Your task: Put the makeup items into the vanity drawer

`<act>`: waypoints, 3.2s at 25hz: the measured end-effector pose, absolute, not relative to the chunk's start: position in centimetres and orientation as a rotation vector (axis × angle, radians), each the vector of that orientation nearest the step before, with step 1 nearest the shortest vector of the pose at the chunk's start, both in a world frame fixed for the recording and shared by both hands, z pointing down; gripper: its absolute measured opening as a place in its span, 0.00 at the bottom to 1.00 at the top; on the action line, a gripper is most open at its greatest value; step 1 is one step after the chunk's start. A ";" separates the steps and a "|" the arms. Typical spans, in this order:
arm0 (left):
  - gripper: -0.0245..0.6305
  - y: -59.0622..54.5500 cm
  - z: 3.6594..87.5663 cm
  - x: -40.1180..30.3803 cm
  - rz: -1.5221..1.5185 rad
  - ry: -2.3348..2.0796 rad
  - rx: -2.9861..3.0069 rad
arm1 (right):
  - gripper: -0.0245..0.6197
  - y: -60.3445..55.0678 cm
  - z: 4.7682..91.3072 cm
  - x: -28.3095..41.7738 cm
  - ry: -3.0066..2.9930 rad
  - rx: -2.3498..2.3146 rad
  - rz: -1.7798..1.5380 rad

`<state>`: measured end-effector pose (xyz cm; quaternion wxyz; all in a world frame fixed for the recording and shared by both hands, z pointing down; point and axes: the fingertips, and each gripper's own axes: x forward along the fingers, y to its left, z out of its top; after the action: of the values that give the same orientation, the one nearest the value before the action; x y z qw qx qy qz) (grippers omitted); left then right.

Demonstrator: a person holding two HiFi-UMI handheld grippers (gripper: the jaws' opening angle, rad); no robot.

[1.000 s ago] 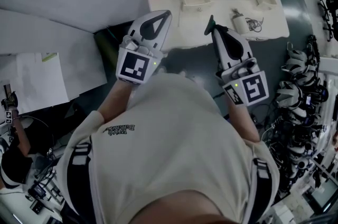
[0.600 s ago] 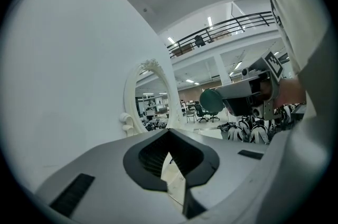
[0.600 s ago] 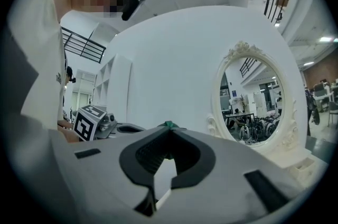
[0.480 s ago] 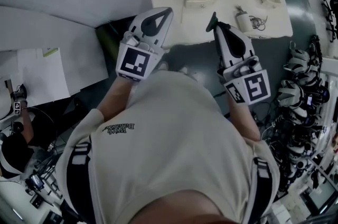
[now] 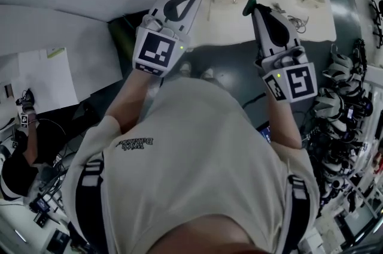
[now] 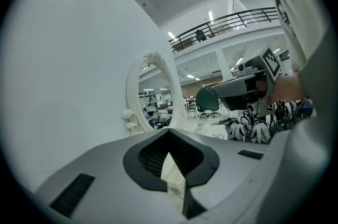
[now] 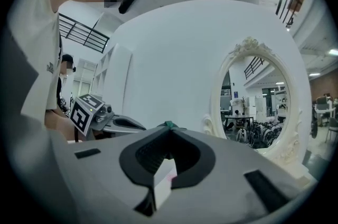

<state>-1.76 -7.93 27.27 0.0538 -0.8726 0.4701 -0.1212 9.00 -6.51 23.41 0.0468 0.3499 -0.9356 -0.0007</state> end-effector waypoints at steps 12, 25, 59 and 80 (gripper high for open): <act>0.06 -15.6 34.2 -2.0 -0.473 1.452 -2.737 | 0.03 -15.6 30.5 7.4 -2.708 1.046 0.038; 0.06 -22.4 47.2 -1.6 -0.612 1.525 -2.846 | 0.03 -23.7 46.5 5.2 -2.486 0.960 0.250; 0.06 -22.1 58.9 -1.9 -0.883 1.549 -2.964 | 0.12 -23.6 58.7 5.1 -2.254 0.870 0.403; 0.06 -20.2 38.6 -2.3 -0.492 1.527 -2.822 | 0.04 -20.0 37.3 5.1 -2.567 1.007 0.168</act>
<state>-2.29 -20.25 38.55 -0.0519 -0.8682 0.4698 -0.1512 5.13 -19.97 37.34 0.1884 0.3580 -0.9126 0.0598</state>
